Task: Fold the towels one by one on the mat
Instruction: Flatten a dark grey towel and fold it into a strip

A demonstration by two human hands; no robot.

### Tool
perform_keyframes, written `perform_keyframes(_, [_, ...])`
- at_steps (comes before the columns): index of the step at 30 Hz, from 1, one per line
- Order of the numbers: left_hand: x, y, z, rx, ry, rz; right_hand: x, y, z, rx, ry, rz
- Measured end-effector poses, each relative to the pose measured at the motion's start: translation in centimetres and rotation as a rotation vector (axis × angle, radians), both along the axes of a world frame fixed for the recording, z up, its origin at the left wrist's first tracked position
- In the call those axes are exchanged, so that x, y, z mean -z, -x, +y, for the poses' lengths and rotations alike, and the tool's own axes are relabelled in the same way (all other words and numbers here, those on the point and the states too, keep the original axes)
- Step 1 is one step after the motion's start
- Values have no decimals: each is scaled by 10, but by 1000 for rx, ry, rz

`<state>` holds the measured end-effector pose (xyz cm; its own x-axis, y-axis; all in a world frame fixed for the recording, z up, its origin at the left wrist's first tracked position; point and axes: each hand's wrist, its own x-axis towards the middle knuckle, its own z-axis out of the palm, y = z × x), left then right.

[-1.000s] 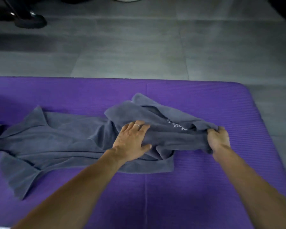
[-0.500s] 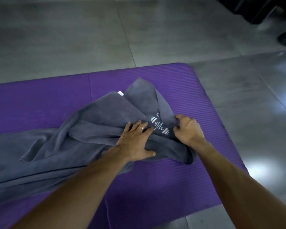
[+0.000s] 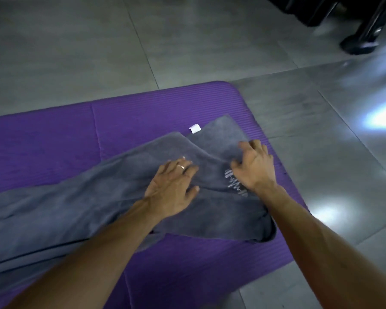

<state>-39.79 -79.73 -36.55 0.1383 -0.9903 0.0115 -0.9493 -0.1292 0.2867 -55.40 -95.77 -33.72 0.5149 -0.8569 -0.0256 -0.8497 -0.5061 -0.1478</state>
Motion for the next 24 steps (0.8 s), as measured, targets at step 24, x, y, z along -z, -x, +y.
perform_keyframes(24, [-6,-33,-26,-286,135,34,23,-51,-37,-381,7,13])
